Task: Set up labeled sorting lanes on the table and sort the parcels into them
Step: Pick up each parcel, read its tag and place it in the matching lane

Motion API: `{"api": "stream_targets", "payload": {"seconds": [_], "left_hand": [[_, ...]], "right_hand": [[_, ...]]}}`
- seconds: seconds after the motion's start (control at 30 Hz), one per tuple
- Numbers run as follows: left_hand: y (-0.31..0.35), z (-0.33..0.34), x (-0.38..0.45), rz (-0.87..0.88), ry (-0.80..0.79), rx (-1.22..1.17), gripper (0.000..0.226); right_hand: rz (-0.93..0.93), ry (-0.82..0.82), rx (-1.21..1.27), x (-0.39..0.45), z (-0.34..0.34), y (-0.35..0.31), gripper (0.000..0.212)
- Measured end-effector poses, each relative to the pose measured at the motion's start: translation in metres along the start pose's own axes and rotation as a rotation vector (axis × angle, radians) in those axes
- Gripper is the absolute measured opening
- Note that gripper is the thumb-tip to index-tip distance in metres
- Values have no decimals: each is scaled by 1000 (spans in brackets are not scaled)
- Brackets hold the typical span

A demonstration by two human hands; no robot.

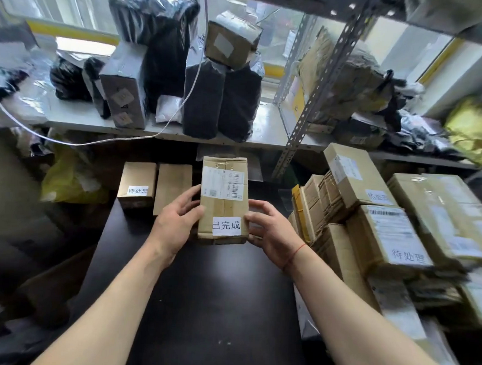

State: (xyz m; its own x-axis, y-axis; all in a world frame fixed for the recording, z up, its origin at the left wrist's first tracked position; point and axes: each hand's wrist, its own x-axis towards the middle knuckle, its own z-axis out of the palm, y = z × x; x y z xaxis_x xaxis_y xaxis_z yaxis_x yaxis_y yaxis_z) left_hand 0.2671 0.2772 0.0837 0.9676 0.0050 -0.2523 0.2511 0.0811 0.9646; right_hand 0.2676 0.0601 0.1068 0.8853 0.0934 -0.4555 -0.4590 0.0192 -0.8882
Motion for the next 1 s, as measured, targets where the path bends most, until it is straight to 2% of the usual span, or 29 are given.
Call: {"api": "stream_targets", "payload": {"seconds": [0.17, 0.33, 0.63, 0.8, 0.87, 1.0], "left_hand": [[25, 19, -29, 13, -12, 5, 49], [36, 45, -60, 53, 49, 26, 50], [33, 108, -144, 71, 187, 130, 52], [18, 120, -211, 12, 99, 193, 67], [15, 121, -230, -18, 12, 215, 76], [18, 137, -254, -44, -152, 229, 93]], "right_hand": [[-98, 3, -164, -29, -10, -15, 30], [-225, -119, -322, -63, -31, -25, 37], [-219, -349, -293, -121, -96, -16, 44], [-143, -409, -246, -172, -131, 13, 50], [-117, -418, -220, -195, -147, 24, 51], [-83, -391, -193, -233, -180, 39, 68]]}}
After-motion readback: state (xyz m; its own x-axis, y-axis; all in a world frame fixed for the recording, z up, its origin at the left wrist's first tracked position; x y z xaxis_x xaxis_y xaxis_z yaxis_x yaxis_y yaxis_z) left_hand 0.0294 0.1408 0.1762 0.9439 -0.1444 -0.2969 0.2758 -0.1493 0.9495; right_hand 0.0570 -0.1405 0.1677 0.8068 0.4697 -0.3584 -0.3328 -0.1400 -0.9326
